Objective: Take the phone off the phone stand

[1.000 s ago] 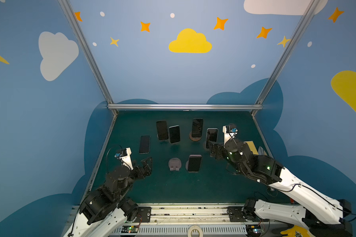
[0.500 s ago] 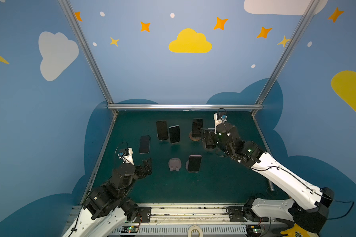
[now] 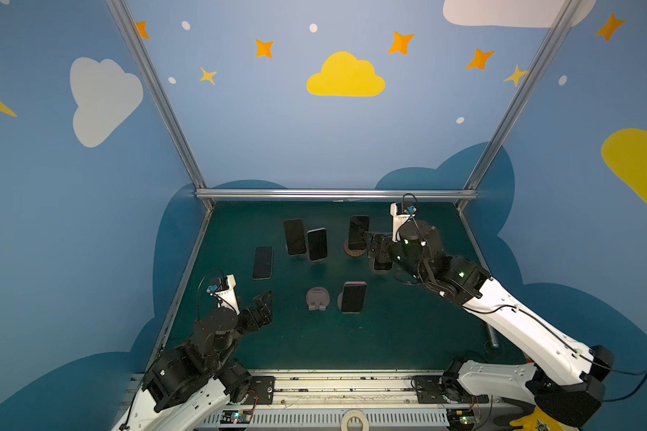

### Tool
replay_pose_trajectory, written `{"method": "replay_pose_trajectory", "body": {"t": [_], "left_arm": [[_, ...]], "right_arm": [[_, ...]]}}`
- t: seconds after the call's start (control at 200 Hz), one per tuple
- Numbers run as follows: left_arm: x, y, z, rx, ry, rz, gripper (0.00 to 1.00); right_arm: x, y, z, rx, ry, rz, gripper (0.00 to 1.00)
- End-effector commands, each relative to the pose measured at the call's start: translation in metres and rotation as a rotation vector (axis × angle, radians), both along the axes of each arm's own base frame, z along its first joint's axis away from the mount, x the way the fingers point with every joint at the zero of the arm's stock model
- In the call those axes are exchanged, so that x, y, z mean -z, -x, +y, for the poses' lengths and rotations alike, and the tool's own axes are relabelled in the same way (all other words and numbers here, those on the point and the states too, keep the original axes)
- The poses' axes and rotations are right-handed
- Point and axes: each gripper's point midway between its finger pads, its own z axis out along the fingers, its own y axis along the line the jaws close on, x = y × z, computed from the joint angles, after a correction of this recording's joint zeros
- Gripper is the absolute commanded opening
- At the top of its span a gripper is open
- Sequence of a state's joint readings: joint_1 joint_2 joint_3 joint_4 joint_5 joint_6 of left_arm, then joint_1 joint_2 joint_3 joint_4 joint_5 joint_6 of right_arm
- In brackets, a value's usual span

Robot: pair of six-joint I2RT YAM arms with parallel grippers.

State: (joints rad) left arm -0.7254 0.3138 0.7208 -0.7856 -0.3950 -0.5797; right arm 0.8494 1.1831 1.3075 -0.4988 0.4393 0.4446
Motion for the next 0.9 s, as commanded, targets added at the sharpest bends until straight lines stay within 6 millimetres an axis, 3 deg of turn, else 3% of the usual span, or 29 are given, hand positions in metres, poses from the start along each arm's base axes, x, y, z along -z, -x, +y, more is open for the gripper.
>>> {"method": "replay_pose_trajectory", "body": {"t": [0.0,0.15,0.295,0.411,0.536,0.651,0.756,0.891], "left_arm": [[-0.005,0.002,-0.01,0.052,0.035,-0.01,0.99],[0.001,0.002,-0.037,0.137,0.069,0.089,0.93],[-0.019,0.0,-0.051,0.159,0.097,0.039,0.92],[-0.028,-0.009,-0.067,0.153,0.005,0.007,0.93],[-0.049,-0.011,-0.111,0.209,-0.118,-0.081,0.96],[-0.061,-0.011,-0.153,0.3,-0.104,-0.096,0.99],[-0.056,-0.012,-0.193,0.373,-0.094,-0.042,1.0],[-0.034,-0.015,-0.233,0.395,-0.068,0.066,1.0]], "right_arm": [[0.007,-0.002,-0.03,0.091,0.091,-0.025,0.87],[-0.006,0.0,-0.043,0.105,0.074,-0.099,0.87],[0.01,-0.004,-0.062,0.149,0.105,-0.093,0.87],[0.019,-0.005,-0.081,0.191,0.031,-0.09,0.87],[0.031,-0.007,-0.099,0.219,-0.01,-0.046,0.87],[0.042,-0.001,-0.114,0.23,-0.027,-0.011,0.87],[0.054,0.005,-0.13,0.262,-0.043,0.007,0.87],[0.067,0.009,-0.144,0.28,-0.064,0.028,0.89]]}}
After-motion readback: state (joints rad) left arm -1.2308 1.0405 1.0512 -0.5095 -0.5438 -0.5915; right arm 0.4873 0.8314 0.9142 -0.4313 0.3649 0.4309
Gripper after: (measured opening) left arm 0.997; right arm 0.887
